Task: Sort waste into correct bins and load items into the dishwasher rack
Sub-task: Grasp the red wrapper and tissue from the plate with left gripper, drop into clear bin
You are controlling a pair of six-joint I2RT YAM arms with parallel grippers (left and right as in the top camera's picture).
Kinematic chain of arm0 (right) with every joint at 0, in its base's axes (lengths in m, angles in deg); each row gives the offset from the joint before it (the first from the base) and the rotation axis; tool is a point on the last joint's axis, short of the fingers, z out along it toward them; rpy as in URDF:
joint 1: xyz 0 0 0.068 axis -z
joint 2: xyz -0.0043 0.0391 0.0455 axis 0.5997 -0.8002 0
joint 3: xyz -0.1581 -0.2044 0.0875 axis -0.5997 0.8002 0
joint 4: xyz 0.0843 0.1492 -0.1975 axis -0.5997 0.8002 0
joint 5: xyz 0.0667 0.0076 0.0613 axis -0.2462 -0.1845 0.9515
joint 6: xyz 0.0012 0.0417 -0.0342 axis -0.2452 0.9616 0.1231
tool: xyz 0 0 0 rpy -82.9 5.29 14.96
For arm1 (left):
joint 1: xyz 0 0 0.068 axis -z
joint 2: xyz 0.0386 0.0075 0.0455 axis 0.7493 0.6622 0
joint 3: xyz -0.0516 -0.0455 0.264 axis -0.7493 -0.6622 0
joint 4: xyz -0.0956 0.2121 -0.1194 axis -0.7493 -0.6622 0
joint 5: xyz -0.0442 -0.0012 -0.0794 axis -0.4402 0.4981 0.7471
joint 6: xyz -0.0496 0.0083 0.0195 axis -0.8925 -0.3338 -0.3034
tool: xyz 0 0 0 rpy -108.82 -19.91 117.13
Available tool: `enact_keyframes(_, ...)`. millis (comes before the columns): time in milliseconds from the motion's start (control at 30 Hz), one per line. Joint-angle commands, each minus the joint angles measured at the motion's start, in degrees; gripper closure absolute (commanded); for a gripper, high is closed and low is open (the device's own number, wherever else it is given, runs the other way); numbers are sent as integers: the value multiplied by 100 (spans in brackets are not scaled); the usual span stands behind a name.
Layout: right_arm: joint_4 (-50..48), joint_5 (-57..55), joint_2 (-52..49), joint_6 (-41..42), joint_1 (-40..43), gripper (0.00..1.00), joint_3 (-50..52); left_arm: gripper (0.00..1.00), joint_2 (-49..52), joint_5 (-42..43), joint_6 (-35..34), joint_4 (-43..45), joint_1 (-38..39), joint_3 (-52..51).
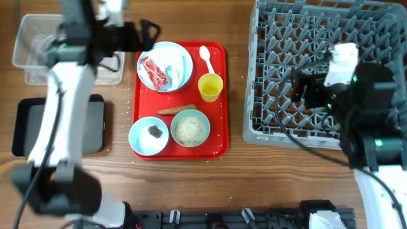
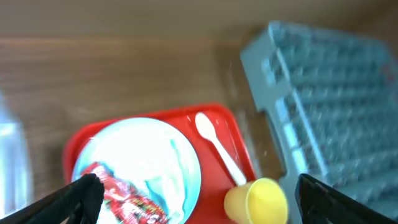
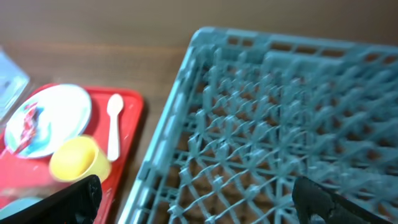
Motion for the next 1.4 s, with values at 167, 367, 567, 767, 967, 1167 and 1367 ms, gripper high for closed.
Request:
enact_keyframes(167, 46, 1244, -726, 9, -28, 0, -129, 0, 1742, -894, -610, 59, 516, 179)
enact_keyframes(367, 76, 1241, -796, 157, -28, 0, -122, 0, 2251, -2634, -1908, 66, 680, 177)
enact_keyframes(567, 114, 1241, -796, 157, -28, 0, -122, 0, 2732, -2857, -1886, 155, 1056, 177)
enact_keyframes(767, 160, 1239, -817, 157, -28, 0, -122, 31, 3110, -2852, -1886, 219, 1078, 177)
enact_keyframes(967, 160, 1241, -822, 343, -28, 0, -122, 96, 3204, -2850, -1886, 188, 1082, 192)
enact_keyframes(1167, 157, 1244, -822, 457, -28, 0, -122, 96, 2323, -2848, -1943, -990, 859, 1617)
enact_keyframes(1367, 155, 1244, -822, 457, -28, 0, -122, 96, 1408, -3034, -2107, -1040, -129, 2380)
